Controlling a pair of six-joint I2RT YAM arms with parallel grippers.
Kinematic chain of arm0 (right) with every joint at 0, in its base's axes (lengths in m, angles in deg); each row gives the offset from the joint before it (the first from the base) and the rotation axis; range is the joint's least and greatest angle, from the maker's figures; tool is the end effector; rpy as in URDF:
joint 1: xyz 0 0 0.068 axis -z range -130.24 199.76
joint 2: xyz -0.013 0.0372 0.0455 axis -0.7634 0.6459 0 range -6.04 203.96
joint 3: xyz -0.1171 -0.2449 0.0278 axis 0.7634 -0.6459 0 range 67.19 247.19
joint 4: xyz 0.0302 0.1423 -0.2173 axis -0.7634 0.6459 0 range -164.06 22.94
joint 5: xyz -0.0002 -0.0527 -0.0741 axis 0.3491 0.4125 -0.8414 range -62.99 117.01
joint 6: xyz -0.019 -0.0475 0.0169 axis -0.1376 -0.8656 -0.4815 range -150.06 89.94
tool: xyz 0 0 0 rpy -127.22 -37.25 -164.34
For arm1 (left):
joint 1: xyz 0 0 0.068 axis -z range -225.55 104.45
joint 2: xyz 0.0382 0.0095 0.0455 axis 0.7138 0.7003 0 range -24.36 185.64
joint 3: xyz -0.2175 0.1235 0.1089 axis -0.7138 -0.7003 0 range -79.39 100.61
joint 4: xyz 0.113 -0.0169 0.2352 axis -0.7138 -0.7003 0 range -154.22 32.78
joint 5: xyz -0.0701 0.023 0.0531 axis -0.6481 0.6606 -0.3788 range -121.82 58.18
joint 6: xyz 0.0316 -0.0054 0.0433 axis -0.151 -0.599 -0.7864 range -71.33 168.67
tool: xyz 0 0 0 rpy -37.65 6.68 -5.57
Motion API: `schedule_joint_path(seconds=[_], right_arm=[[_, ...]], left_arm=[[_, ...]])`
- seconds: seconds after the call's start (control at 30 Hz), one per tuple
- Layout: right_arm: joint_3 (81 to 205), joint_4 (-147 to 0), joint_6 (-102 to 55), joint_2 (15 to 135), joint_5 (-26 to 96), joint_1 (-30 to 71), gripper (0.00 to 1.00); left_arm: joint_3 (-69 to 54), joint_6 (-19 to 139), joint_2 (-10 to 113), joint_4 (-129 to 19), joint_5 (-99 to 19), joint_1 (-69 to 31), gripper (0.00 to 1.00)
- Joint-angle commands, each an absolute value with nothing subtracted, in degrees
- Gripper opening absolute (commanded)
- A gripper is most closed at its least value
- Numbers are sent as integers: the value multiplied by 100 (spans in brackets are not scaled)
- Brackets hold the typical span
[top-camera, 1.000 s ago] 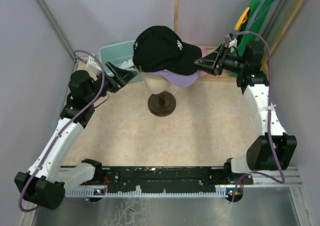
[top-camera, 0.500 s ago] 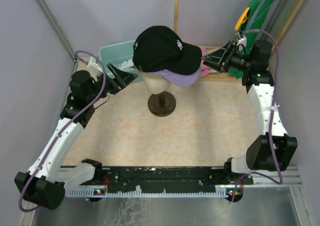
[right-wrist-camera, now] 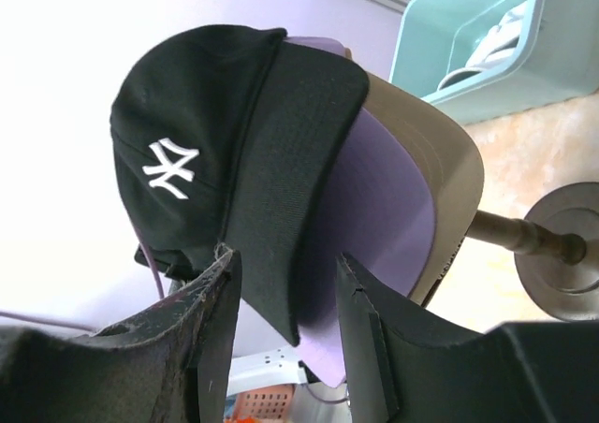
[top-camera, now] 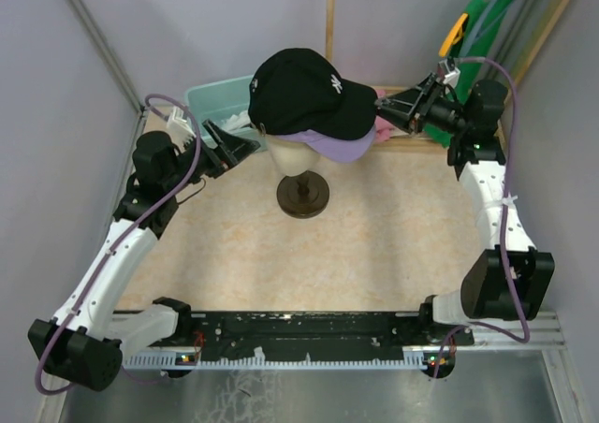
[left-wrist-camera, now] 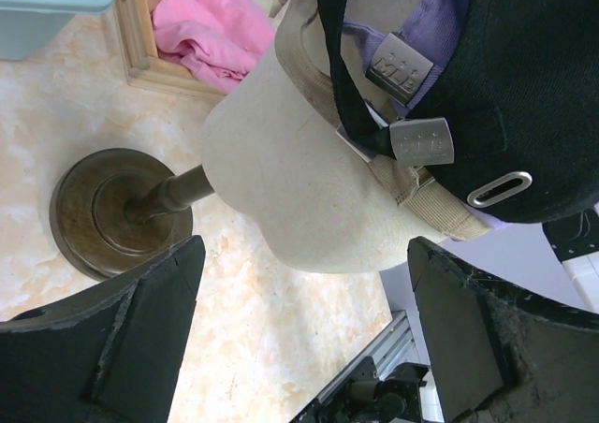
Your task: Stack the hats
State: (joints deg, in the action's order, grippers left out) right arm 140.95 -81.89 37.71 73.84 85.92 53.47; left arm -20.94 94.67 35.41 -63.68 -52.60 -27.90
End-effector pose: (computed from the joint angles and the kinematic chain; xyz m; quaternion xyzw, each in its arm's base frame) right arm 0.3173 0.0101 0.4098 0.0678 0.6983 0.6218 0.3480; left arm 0.2246 -0.0846 0.3816 -0.0665 0.7475 -0.4564 0.4780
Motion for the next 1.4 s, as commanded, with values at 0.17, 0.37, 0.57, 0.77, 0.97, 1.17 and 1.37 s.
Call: schedule_joint_path(seconds=[0.17, 0.37, 0.57, 0.77, 0.97, 1.17, 1.37], right_arm=[[13782, -8974, 4332, 7137, 8518, 5006, 45], [13812, -9111, 4605, 7034, 8434, 4854, 26], [13846, -9422, 5004, 6935, 8410, 4854, 0], [13839, -9885, 5585, 6876, 8278, 4853, 0], [13790, -10546, 6311, 6893, 8099, 4845, 0], [13757, -10883, 6809, 6878, 7940, 4815, 0], [13788, -11141, 7141, 6931, 7707, 4518, 0]], left_arm=[[-2270, 9411, 3436, -6200, -5381, -2718, 94], [-2387, 9419, 3491, -6115, -5350, -2686, 94], [-2422, 9425, 3570, -6053, -5327, -2639, 93], [-2428, 9392, 3629, -6044, -5309, -2595, 93], [-2444, 9383, 3696, -6048, -5341, -2569, 93], [-2481, 9383, 3705, -6044, -5305, -2560, 93], [-2554, 9399, 3699, -6014, -5274, -2551, 92]])
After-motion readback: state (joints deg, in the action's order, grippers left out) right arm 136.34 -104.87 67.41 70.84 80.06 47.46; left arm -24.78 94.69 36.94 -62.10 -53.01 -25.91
